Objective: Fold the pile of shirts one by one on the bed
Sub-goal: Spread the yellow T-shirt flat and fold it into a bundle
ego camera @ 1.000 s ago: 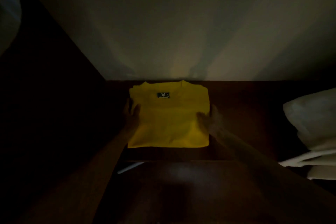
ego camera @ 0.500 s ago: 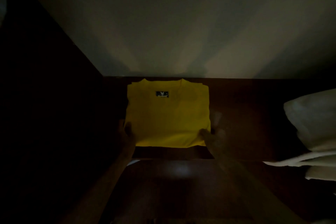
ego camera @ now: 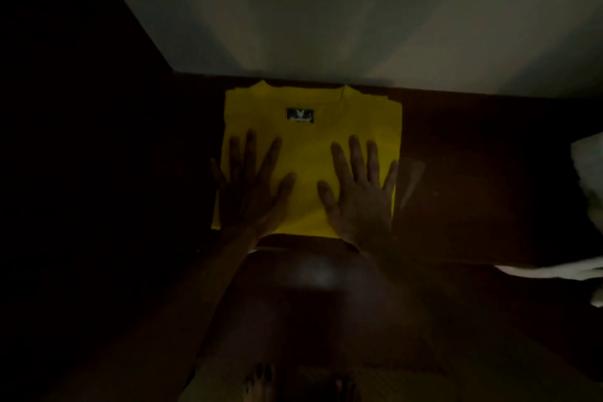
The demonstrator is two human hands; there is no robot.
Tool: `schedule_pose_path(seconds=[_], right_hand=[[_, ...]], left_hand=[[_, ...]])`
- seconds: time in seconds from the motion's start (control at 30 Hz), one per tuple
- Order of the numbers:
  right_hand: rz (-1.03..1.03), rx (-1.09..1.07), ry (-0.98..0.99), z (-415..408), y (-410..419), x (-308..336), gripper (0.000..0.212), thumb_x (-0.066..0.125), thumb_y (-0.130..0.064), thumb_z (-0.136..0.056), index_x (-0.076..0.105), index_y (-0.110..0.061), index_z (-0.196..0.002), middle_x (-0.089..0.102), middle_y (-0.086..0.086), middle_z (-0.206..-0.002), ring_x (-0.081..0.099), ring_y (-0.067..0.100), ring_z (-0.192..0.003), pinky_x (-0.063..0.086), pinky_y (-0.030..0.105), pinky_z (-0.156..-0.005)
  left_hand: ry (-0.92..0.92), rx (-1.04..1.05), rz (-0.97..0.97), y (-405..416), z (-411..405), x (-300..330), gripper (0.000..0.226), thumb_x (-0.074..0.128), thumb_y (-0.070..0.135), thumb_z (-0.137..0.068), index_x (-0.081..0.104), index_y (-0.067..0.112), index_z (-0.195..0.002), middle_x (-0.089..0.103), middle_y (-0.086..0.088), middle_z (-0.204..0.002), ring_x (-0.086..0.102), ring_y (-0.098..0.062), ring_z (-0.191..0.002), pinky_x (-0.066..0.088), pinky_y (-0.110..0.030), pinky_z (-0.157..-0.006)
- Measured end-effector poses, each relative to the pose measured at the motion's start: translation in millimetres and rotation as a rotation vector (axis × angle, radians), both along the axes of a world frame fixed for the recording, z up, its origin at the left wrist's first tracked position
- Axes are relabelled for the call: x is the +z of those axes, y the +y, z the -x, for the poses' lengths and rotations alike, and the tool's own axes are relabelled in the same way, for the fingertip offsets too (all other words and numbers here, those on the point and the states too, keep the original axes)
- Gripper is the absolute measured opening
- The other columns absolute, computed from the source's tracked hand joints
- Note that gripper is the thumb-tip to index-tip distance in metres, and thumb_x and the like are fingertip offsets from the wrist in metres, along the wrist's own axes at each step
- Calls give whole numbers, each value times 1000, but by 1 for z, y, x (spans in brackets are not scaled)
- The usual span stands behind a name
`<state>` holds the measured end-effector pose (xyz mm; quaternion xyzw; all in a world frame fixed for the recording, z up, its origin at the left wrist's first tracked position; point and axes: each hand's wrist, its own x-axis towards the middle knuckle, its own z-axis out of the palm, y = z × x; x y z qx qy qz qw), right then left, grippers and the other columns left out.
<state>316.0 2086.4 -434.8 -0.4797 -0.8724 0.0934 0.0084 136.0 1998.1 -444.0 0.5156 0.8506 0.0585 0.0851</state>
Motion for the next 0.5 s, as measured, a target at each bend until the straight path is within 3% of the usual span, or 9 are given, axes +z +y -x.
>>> schedule_pose_path(seconds=[0.13,0.27,0.37,0.5], right_hand=[[16,1,11,-2,0,3,69,26,-62,-98,6,-33,-158,-4,-3,-166,-15,25,-151,-6,64,-116],[231,57,-74,-2,10,29,67,19,-58,-100,-4,-31,-158,-18,-3,-164,-26,24,-148,-12,64,-114],[376,70,-145,-3,21,78,62,23,-47,-105,-5,-28,-158,-20,-3,-164,-25,23,-149,-11,63,-114],[405,66,-139,3,37,184,60,31,-36,-106,6,-22,-159,-5,-3,-166,-10,23,-152,1,62,-117]], left_hand=[[-7,8,30,2,-2,7,73,10,72,-89,-1,43,-156,-10,1,-167,-15,-27,-152,-12,-60,-117],[-41,-20,246,6,5,31,71,3,74,-87,-16,47,-150,-22,4,-164,-24,-23,-150,-18,-57,-116],[-77,-18,355,11,7,76,64,16,66,-99,-10,45,-153,-20,4,-165,-23,-21,-150,-15,-59,-117],[-100,11,294,25,8,175,63,26,57,-102,5,37,-158,-1,2,-167,-6,-21,-153,-4,-56,-119]])
